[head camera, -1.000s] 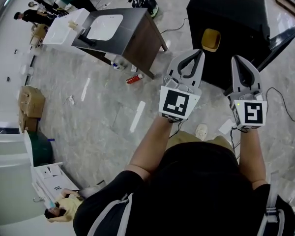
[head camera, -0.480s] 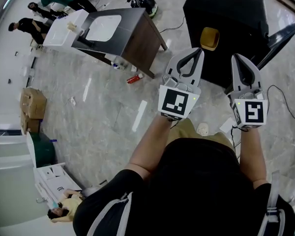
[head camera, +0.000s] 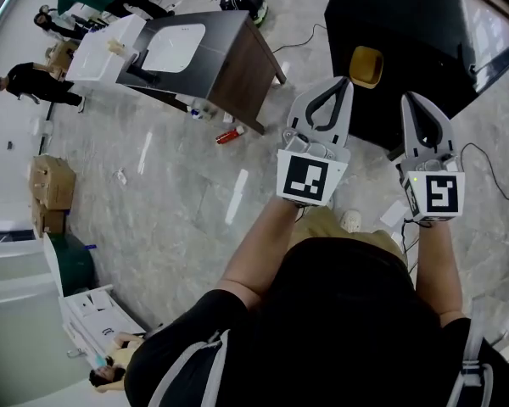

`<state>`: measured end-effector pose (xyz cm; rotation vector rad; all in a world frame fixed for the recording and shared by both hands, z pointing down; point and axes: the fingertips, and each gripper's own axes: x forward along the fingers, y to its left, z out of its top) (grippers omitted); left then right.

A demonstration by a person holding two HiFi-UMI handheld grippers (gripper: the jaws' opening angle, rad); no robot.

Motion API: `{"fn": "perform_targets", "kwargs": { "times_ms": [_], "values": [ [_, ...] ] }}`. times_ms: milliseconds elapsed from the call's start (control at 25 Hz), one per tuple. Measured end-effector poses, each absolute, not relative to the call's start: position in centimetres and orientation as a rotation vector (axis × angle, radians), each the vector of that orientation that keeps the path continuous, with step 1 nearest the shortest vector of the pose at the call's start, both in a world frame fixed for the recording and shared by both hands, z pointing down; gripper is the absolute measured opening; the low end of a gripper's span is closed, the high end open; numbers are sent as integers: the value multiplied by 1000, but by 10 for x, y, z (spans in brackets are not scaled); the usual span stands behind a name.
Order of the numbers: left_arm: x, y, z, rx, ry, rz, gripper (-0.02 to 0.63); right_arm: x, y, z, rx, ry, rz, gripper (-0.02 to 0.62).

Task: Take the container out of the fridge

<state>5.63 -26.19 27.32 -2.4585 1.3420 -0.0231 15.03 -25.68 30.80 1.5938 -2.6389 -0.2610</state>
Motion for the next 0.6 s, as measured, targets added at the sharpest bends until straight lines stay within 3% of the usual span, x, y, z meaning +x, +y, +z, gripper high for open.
{"fn": "perform_targets", "kwargs": {
  "times_ms": [600],
  "values": [
    [-5, -346, 294, -2574, 1218, -24, 21, 82, -333, 335, 1555, -2487, -228, 37]
  ]
}}
